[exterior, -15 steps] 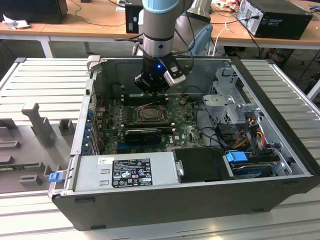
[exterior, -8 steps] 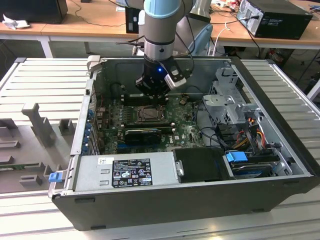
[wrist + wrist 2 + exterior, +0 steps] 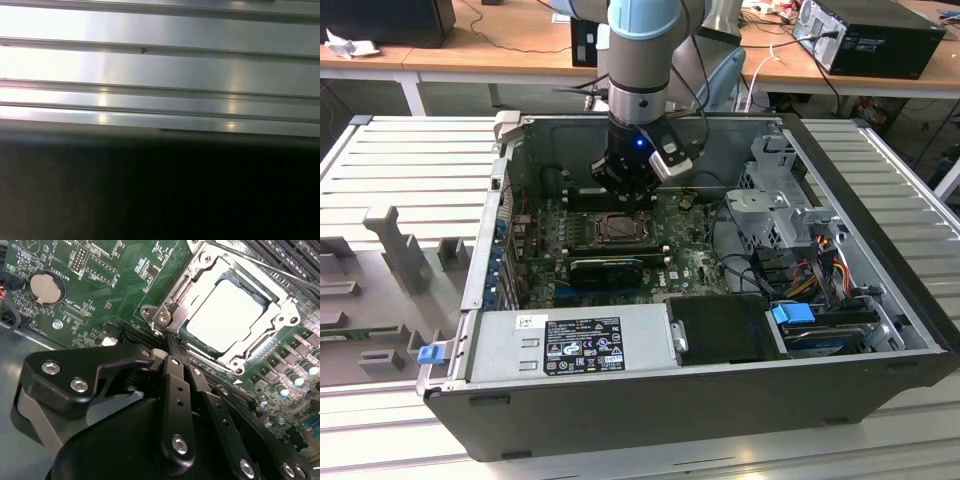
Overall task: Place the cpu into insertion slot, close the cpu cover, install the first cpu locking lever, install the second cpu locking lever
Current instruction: 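Install the first cpu locking lever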
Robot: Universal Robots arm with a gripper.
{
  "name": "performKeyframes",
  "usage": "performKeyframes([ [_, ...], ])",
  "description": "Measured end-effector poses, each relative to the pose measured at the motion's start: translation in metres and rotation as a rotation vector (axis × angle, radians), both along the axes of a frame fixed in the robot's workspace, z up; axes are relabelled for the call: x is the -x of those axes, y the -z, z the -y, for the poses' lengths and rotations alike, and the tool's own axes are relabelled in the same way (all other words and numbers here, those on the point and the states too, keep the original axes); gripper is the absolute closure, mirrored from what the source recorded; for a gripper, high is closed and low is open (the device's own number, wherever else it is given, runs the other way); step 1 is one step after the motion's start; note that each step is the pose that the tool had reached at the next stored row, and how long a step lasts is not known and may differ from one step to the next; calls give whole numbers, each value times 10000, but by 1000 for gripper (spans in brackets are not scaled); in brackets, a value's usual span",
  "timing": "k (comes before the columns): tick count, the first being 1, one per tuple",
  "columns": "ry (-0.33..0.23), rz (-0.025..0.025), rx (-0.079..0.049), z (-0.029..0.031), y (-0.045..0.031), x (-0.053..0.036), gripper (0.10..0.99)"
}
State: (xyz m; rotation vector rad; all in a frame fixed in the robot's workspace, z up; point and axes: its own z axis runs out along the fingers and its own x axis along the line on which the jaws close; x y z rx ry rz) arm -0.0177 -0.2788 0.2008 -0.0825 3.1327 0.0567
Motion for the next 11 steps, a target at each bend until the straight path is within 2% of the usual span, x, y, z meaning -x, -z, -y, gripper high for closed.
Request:
performKeyframes([
  [1, -4, 4, -81, -2, -2, -2, 980],
  [3, -4, 12, -109, -4, -23, -2, 980],
  [7, -7, 3, -93, -2, -198, -1, 980],
  [9, -9, 4, -94, 7, -198, -2, 980],
  [11, -7, 4, -94, 48, -198, -1, 980],
])
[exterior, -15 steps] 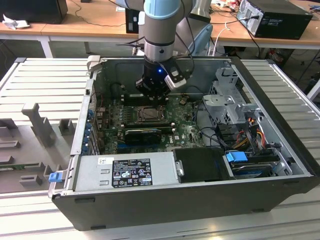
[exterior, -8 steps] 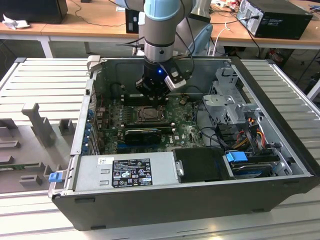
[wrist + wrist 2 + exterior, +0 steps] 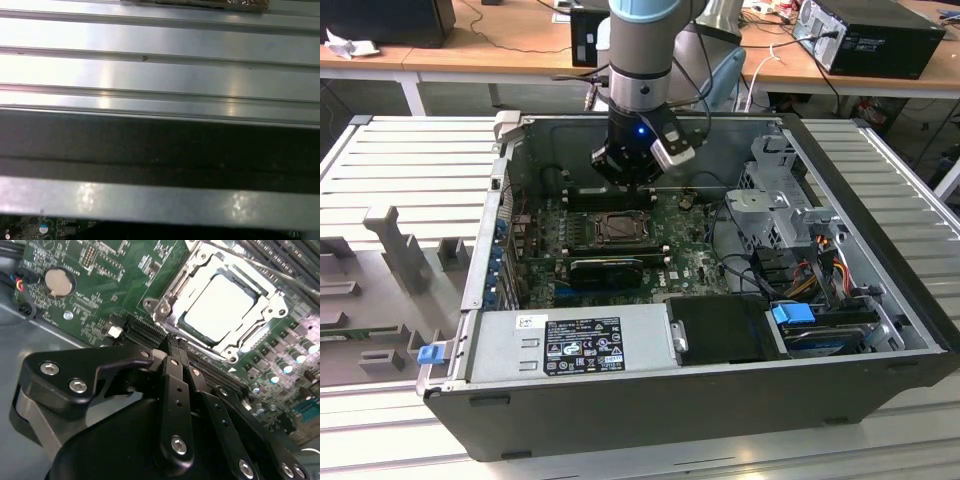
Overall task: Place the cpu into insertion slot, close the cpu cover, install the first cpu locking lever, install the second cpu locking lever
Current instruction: 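Install the first cpu locking lever, then install the second cpu locking lever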
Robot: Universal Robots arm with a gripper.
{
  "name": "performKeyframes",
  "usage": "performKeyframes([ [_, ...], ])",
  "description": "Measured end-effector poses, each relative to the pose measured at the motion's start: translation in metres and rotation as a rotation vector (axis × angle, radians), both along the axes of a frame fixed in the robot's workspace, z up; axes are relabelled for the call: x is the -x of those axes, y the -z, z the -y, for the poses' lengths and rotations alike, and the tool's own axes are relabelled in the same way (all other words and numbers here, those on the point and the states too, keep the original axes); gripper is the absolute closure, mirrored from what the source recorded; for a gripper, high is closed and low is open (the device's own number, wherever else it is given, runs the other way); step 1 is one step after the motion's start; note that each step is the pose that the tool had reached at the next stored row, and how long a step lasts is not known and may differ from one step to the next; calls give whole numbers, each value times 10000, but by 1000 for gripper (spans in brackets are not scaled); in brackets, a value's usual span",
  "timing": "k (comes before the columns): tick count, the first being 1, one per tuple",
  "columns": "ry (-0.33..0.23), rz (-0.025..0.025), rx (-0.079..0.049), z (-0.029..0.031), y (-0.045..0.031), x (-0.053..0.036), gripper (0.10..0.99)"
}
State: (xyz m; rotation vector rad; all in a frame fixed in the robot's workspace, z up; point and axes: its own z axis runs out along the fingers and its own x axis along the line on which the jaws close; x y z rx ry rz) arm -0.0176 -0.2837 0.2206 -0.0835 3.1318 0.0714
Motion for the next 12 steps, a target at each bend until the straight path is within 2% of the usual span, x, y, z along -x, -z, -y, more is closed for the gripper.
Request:
performKeyframes([
  [12, -1, 0, 0, 77, 0, 0, 980],
])
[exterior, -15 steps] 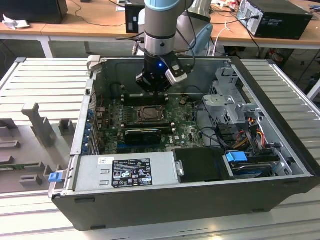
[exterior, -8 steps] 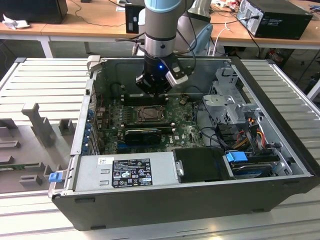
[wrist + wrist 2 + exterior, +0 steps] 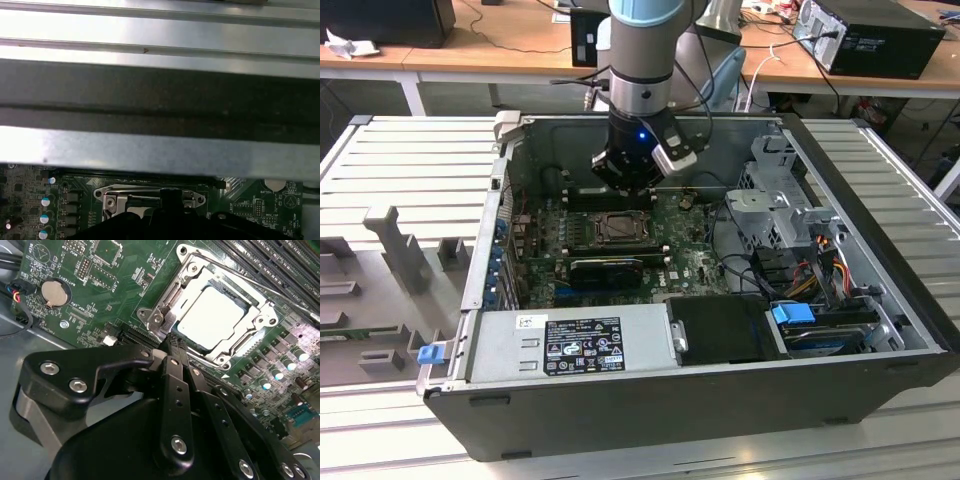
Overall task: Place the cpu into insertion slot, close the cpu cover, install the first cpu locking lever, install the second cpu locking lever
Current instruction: 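Install the second cpu locking lever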
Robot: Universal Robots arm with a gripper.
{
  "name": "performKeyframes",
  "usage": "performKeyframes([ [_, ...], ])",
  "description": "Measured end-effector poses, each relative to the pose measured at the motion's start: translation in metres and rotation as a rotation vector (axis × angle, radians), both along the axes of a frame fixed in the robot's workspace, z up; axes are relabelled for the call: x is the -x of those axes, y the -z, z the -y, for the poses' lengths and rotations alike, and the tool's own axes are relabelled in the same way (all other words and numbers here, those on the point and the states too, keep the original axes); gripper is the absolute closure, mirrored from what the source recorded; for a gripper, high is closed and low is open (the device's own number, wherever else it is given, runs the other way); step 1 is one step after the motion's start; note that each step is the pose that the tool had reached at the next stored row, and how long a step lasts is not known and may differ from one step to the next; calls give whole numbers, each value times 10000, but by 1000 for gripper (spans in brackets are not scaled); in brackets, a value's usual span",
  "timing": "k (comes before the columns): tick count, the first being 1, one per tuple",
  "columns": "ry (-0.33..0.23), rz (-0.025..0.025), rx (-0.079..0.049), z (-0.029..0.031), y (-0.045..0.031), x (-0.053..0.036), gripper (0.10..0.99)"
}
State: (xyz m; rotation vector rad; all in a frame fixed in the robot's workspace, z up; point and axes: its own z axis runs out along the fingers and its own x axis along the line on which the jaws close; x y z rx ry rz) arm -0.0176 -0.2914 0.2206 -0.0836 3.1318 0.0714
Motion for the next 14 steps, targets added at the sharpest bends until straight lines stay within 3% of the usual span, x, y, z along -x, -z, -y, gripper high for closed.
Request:
performKeyframes([
  [14, 0, -1, 1, 102, 0, 0, 980],
])
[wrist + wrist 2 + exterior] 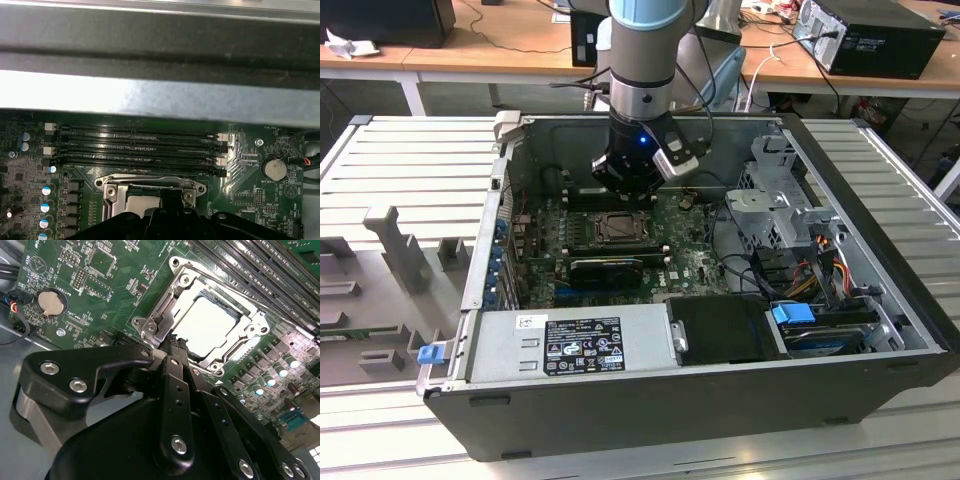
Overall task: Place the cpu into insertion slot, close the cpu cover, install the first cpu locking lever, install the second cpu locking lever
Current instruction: 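Install the second cpu locking lever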
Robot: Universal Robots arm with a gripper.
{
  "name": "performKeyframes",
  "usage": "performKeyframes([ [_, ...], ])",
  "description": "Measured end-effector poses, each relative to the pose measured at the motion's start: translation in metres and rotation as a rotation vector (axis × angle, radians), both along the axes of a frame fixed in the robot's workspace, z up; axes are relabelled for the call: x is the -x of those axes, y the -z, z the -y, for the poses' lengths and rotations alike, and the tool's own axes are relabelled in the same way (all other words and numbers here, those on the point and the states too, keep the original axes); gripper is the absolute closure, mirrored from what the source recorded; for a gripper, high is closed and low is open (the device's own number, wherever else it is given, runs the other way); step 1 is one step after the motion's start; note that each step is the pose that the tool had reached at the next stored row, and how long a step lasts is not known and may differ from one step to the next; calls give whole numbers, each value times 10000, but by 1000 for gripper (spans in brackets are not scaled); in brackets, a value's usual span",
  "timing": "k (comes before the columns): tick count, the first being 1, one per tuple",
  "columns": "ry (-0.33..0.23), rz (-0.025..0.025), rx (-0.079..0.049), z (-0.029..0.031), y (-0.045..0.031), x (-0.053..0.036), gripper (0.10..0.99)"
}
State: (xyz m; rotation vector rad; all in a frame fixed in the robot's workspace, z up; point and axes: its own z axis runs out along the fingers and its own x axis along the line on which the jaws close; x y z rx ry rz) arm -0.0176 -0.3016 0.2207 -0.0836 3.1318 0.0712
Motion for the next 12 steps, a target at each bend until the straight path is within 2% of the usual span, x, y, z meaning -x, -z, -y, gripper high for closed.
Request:
performKeyframes([
  [6, 1, 0, 1, 12, -2, 0, 980],
  [12, 0, 0, 20, 13, -111, 0, 980],
])
